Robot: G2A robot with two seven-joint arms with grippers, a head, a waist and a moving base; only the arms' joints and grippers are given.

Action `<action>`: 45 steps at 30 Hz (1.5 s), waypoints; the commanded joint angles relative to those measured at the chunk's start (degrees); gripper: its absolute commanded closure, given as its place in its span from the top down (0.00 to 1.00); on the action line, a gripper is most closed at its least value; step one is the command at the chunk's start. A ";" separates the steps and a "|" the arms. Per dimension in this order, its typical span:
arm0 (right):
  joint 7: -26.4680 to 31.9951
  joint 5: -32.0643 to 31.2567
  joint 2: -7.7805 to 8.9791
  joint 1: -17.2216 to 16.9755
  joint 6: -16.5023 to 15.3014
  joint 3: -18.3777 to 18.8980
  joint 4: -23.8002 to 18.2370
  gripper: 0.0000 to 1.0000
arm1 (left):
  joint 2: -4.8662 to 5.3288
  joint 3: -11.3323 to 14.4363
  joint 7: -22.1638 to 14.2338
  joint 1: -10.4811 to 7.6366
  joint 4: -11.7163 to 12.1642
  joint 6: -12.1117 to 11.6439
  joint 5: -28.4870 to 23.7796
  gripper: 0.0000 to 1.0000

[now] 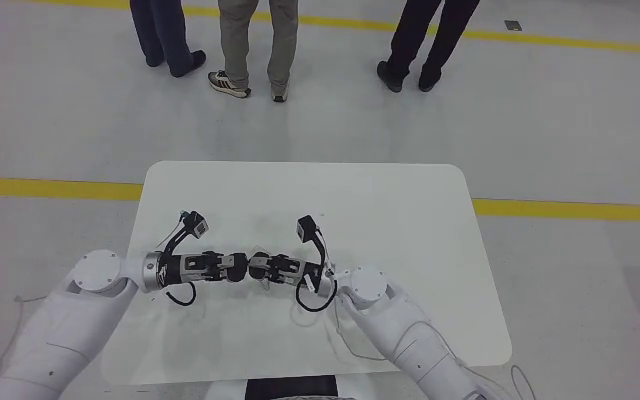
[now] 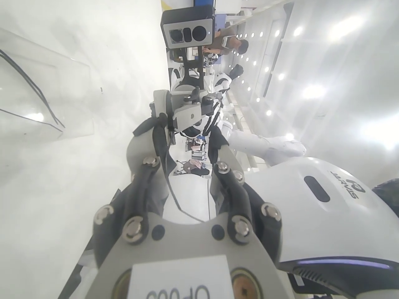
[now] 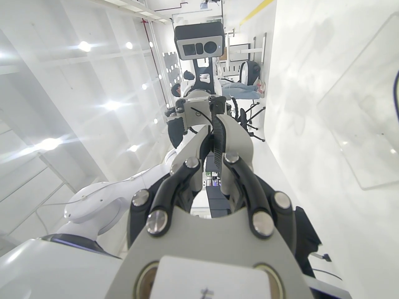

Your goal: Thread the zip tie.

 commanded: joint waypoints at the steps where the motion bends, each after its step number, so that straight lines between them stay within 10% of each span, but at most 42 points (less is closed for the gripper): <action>1: -0.04 0.02 0.00 -0.02 -0.13 0.01 0.02 0.00 | 0.03 0.04 0.09 0.01 0.06 0.00 0.06 0.28; 45: 0.81 0.73 0.13 -0.26 -0.39 0.07 -0.88 0.00 | 0.42 1.10 1.16 -0.44 0.31 0.00 0.13 0.00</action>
